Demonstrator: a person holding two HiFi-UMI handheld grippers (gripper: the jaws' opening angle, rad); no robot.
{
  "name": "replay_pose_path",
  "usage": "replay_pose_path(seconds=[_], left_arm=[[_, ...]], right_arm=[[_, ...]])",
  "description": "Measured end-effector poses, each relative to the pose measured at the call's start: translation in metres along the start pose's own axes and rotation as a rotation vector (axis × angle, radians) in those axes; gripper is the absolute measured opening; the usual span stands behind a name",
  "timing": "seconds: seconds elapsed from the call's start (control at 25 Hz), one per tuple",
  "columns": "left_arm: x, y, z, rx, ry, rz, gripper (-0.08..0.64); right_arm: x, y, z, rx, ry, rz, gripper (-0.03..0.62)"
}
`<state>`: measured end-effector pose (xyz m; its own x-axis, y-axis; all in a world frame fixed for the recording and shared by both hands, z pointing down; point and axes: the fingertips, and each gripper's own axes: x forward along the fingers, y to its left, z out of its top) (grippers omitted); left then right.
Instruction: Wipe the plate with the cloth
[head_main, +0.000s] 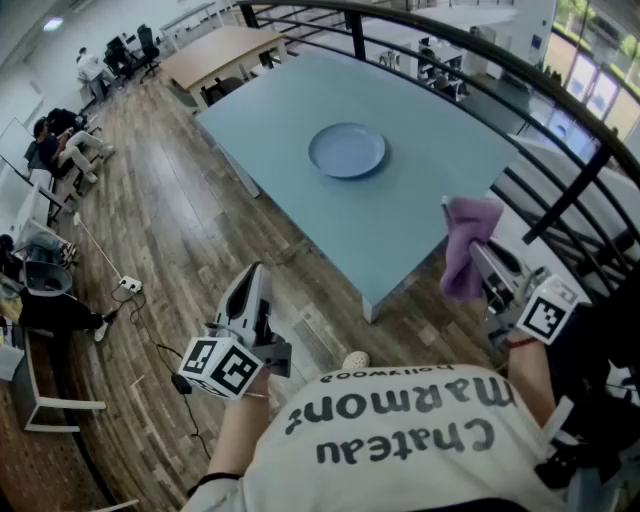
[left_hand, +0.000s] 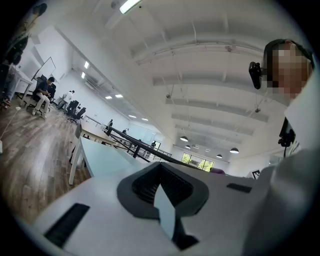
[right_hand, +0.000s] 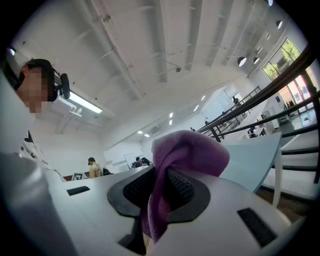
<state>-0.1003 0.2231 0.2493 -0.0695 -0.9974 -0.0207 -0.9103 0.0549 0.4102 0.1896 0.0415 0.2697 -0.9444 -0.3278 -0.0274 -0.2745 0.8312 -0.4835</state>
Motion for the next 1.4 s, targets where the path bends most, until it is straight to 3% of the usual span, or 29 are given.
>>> replay_pose_path(seconds=[0.84, 1.08, 1.4], left_arm=[[0.049, 0.047, 0.026, -0.010, 0.024, -0.060, 0.003], [0.076, 0.061, 0.042, -0.002, 0.046, -0.114, 0.003], [0.122, 0.079, 0.024, -0.018, 0.079, -0.135, 0.003]], right_arm=[[0.060, -0.006, 0.008, -0.015, 0.004, -0.041, 0.086], [0.082, -0.012, 0.020, 0.018, -0.053, -0.073, 0.086], [0.111, -0.029, 0.032, -0.028, -0.090, -0.106, 0.086]])
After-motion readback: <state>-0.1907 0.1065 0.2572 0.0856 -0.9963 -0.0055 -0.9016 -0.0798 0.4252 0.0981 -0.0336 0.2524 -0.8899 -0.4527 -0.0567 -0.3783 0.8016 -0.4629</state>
